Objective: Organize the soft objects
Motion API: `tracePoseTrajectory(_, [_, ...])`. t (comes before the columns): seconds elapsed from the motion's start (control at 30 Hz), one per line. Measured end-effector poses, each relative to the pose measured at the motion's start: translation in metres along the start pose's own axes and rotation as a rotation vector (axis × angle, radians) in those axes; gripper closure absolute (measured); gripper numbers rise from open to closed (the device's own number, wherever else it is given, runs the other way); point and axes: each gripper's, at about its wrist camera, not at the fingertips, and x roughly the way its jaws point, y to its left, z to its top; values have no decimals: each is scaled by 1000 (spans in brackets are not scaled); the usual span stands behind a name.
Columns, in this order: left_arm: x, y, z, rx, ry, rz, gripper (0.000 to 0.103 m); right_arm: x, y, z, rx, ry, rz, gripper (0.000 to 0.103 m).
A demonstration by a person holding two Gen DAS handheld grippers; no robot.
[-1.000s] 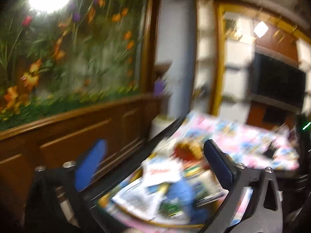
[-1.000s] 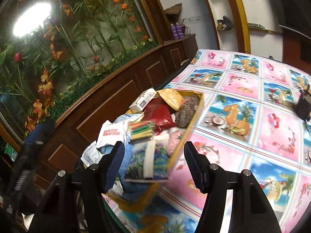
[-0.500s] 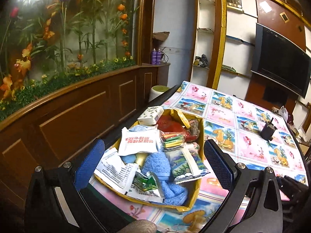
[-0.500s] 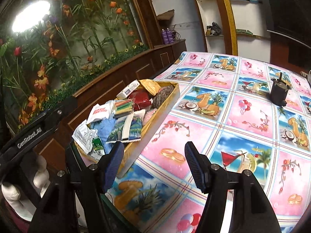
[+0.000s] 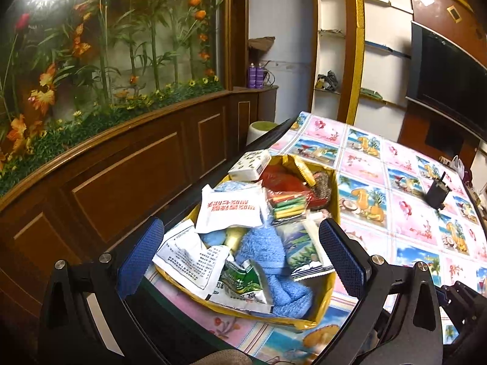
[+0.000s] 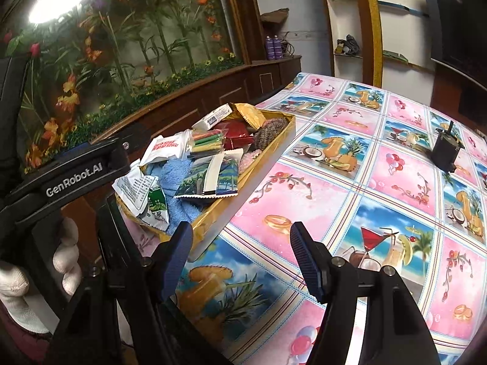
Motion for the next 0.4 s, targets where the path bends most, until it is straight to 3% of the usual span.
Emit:
tracePoseTrajectory(0.2, [8,6,-4,-9,24,1,0,9,12,-3,-36,28,0,37])
tracePoseTrajectory(0.4, [9,6,-6,-11,58,-44,0,12,13,-5,-38,38,2,36])
